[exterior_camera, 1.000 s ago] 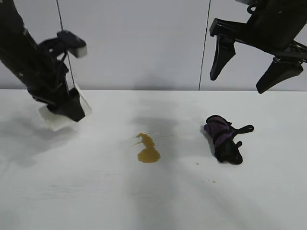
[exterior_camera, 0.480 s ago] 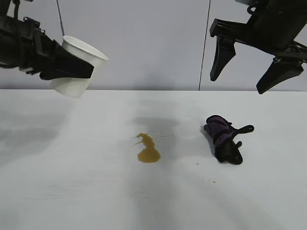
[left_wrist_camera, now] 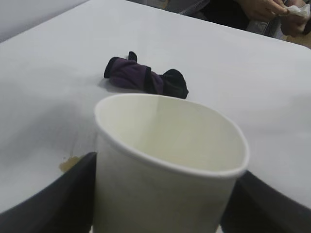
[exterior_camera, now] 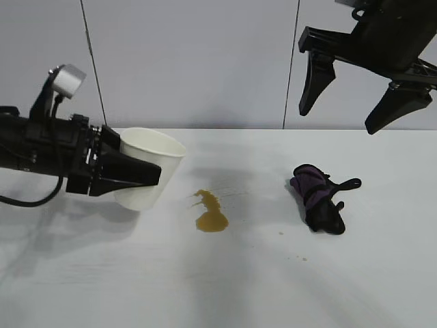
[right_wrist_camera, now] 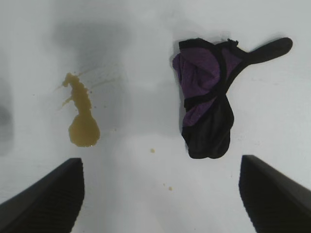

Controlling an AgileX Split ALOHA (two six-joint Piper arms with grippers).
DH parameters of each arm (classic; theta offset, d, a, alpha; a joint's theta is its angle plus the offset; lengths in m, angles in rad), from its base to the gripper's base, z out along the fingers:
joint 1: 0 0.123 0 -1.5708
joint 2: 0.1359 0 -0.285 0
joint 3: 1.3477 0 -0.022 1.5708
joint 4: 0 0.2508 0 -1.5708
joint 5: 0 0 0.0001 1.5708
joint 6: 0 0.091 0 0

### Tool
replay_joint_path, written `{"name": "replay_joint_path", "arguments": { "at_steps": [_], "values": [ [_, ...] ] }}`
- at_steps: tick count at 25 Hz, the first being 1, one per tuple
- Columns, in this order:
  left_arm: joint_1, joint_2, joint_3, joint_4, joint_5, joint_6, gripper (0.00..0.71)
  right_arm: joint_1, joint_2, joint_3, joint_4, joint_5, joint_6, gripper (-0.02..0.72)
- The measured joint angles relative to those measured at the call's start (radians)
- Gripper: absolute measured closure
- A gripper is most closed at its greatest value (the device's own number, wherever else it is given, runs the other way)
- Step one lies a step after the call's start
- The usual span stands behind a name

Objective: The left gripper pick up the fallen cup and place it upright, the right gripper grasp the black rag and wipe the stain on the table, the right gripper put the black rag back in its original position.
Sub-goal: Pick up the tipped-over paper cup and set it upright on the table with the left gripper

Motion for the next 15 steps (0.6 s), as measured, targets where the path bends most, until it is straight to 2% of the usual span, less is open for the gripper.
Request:
{"name": "replay_joint_path", "arguments": {
  "at_steps": [4,10,15],
  "values": [
    [0.004,0.061,-0.015,-0.001,0.000,0.020,0.253,0.000,0.000,0.000,0.000,0.000,0.000,0.102],
    [0.005,0.069,-0.016,-0.002,0.000,0.048,0.253,0.000,0.000,0.000,0.000,0.000,-0.003,0.102],
    [0.035,0.069,-0.016,-0.002,0.001,0.039,0.253,0.000,0.000,0.000,0.000,0.015,-0.003,0.102]
  ]
}}
